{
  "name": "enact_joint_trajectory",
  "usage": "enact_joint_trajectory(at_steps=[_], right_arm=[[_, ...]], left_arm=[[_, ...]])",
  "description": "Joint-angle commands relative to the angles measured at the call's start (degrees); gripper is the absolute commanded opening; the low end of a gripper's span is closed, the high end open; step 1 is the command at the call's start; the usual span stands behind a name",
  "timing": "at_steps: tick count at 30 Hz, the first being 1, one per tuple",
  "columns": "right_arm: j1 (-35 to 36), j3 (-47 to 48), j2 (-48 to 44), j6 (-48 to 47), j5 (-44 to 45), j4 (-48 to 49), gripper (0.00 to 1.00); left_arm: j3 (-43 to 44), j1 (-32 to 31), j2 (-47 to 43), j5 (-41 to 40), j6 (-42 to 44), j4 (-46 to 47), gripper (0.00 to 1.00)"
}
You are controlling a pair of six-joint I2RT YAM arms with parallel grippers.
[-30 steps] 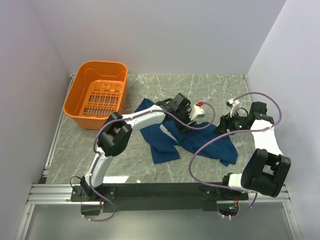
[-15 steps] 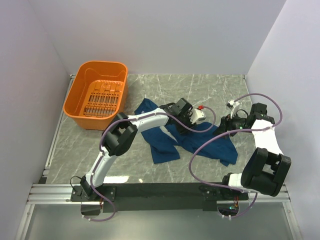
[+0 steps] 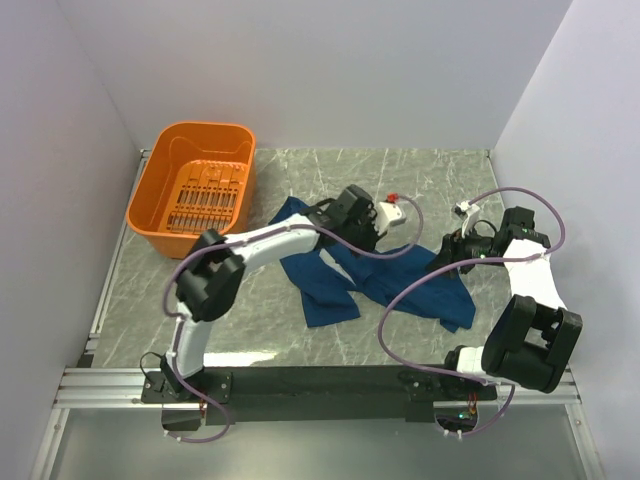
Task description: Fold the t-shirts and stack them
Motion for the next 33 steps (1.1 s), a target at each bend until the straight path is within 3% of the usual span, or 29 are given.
enact_joint_trajectory(at_steps=[1,5,10,14,25,33], right_arm=[[-0.15,1.45,0.04,-1.05,-0.79,-0.82,0.72],[9.12,2.94,2.14,5.08,3.42,2.16,0.73],[20.40,5.31,6.80,19.85,10.97,11.83,0.73],[27.00,8.48,11.89,26.10,15.54,15.35,0.68],[31.49,10.94,20.34,33.14,24.70,20.10,0.51],[32.10,11.38,24.20,33.67,24.44,18.61,0.40]], left_arm=[[-1.49,1.68,-6.15,4.37,-3.92,6.18,0.01],[-1.84,1.94,-6.85,-2.28,-8.39,5.03,0.43],[-11.40,3.52,-18.76,-14.16,-14.38,11.07,0.58],[-23.89,4.75,-31.01,-21.98,-16.14,14.61,0.77],[-46.46,6.07,-59.38,-32.01,-15.70,13.29,0.83],[-49.83,5.99,-66.62,-32.45,-15.79,15.14,0.87]])
